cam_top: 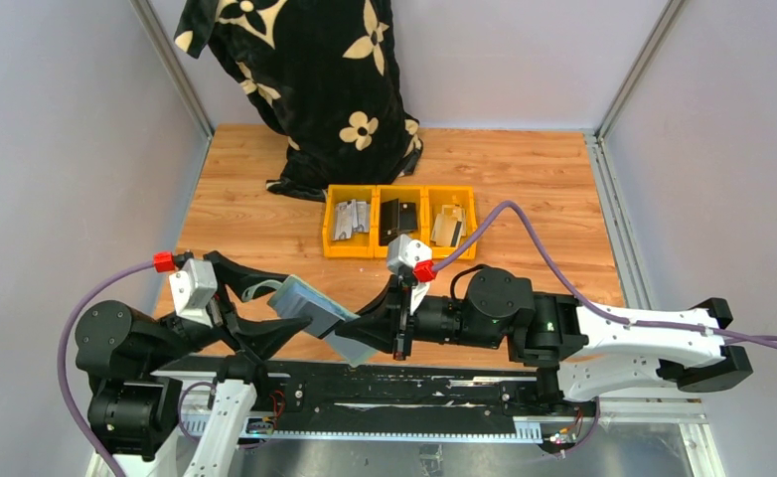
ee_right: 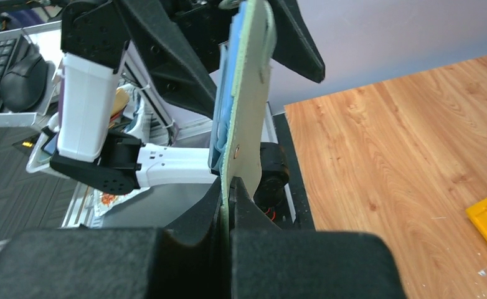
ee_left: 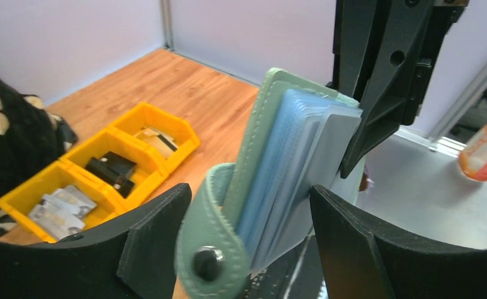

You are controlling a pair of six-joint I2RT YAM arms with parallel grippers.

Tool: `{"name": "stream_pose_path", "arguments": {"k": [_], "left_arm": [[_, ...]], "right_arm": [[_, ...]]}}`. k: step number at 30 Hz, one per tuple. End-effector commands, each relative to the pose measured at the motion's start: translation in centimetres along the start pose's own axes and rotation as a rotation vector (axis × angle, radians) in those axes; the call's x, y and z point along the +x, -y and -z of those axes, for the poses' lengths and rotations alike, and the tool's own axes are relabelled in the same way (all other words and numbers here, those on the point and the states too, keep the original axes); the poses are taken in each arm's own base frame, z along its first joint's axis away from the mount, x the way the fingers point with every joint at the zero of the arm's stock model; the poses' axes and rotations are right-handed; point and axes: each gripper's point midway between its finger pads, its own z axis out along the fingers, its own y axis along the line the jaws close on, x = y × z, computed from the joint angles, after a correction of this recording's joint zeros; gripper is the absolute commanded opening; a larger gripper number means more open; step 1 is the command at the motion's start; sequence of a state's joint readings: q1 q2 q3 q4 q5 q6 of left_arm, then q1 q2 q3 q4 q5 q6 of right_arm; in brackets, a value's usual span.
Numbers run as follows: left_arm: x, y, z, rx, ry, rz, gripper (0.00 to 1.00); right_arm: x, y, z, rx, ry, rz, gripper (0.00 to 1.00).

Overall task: Take the credit cards out of the card holder
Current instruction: Remove the credit card from the card holder.

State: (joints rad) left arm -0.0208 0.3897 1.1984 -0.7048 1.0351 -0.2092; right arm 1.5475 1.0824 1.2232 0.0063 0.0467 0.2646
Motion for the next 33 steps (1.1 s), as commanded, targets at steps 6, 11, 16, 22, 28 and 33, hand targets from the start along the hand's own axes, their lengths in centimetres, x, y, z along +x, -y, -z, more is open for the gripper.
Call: {"name": "stream_pose_path", "arguments": {"k": [6, 11, 16, 22, 28, 33], "left_arm": [[0.2, 2.7, -0.5, 0.246, -0.091, 0.207, 0.62], [0.2, 2.4, -0.8, 0.255, -0.116, 0.305, 0.33], [0.2, 2.1, -1.0, 0.242, -0.127, 0.371, 0.06], [0.7, 1.4, -1.4, 0.239, -0.152, 0.467, 0.47], [2.4, 0.9, -1.6, 0.263, -0.191, 0.557, 0.50], [2.6, 1.6, -1.3, 0.323, -0.212, 0.573, 0.27]], "right_arm": [[-1.7, -2.1, 1.5, -0.133, 0.004, 0.015, 0.00], [-1.6, -1.6, 1.5, -0.136, -0.017, 0.020, 0.00], [-1.3, -0.3, 0.9, -0.151, -0.038, -0.009, 0.00], [-1.6, 0.4, 0.2, -0.229, -0.033, -0.045, 0.00], [-1.5, -0.5, -0.2, -0.303, -0.067, -0.031, 0.00], [-1.6, 0.2, 0.2, -0.316, -0.060, -0.052, 0.00]]}}
